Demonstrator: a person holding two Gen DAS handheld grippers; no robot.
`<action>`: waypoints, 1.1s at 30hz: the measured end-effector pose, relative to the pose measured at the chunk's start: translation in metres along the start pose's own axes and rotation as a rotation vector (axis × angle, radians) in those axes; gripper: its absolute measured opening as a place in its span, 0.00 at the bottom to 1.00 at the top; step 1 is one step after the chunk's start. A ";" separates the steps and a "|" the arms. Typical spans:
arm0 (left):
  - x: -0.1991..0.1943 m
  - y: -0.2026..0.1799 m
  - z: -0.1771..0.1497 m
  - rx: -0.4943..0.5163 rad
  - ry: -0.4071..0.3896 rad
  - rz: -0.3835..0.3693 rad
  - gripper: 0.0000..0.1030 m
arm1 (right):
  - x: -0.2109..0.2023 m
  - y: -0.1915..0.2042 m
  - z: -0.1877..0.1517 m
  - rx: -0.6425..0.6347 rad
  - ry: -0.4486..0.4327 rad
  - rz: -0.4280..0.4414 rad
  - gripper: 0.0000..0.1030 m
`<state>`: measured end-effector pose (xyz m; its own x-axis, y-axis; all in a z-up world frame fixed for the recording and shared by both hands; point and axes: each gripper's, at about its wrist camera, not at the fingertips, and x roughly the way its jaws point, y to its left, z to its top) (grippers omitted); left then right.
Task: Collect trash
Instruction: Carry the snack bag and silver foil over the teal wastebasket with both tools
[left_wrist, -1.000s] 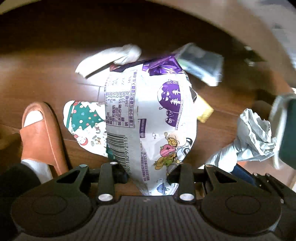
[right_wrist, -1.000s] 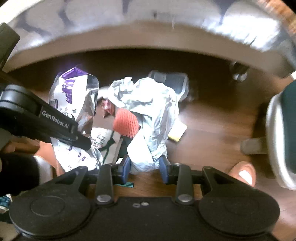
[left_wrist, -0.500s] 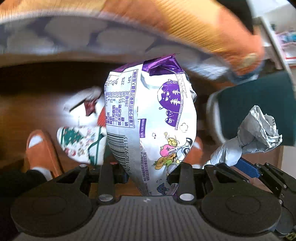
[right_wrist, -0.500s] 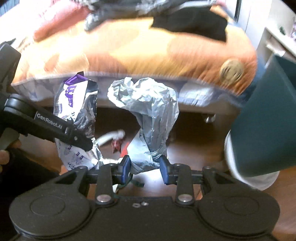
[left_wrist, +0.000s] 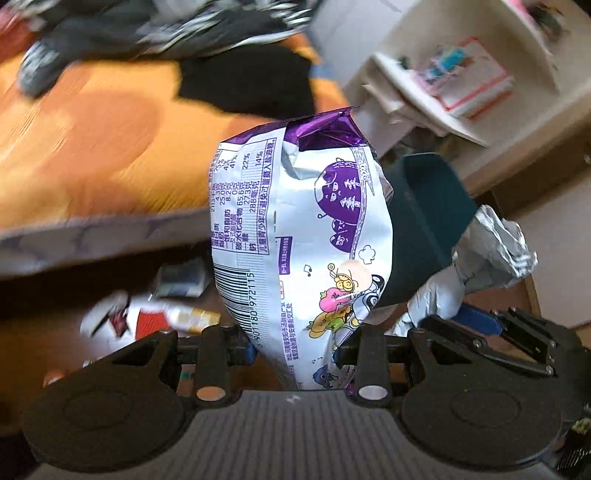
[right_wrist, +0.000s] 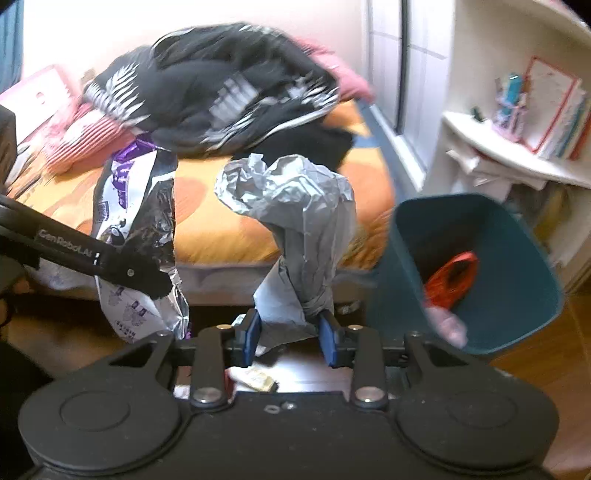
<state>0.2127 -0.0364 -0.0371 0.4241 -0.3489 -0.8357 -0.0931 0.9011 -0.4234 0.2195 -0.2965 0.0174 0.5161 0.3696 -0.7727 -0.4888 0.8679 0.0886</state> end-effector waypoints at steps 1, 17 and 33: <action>0.001 -0.011 0.007 0.019 -0.004 -0.009 0.32 | -0.002 -0.008 0.004 0.005 -0.012 -0.015 0.33; 0.080 -0.170 0.092 0.262 0.035 -0.070 0.33 | 0.013 -0.145 0.013 0.151 -0.032 -0.236 0.33; 0.217 -0.232 0.108 0.390 0.182 0.076 0.36 | 0.080 -0.197 -0.014 0.226 0.090 -0.238 0.36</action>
<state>0.4239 -0.2935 -0.0825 0.2600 -0.2859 -0.9223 0.2436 0.9437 -0.2239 0.3470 -0.4426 -0.0710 0.5278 0.1258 -0.8400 -0.1885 0.9817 0.0286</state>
